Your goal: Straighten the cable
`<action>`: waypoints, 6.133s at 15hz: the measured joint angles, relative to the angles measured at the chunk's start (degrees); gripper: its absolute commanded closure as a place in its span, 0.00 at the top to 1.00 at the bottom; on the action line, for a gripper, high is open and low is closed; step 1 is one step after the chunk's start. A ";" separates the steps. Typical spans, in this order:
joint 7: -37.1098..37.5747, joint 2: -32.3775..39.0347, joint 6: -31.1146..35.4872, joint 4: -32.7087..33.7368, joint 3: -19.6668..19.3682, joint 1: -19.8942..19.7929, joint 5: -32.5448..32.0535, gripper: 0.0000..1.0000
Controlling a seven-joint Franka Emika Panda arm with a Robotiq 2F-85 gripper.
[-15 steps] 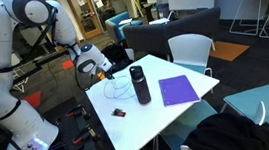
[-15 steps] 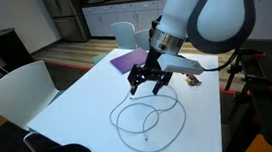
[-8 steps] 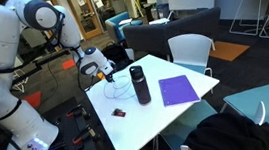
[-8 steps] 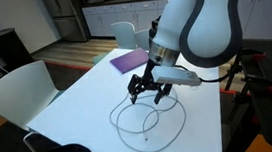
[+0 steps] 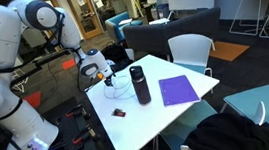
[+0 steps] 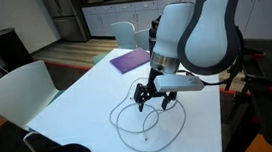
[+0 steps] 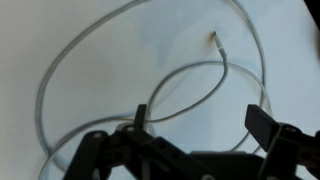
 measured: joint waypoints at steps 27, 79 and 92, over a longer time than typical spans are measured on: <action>-0.06 4.92 -7.95 9.85 -3.42 5.16 0.02 0.01; 22.65 4.05 -27.20 50.28 -44.09 4.33 -10.31 1.00; 18.51 -4.74 -49.76 48.68 -30.54 0.55 -16.10 1.00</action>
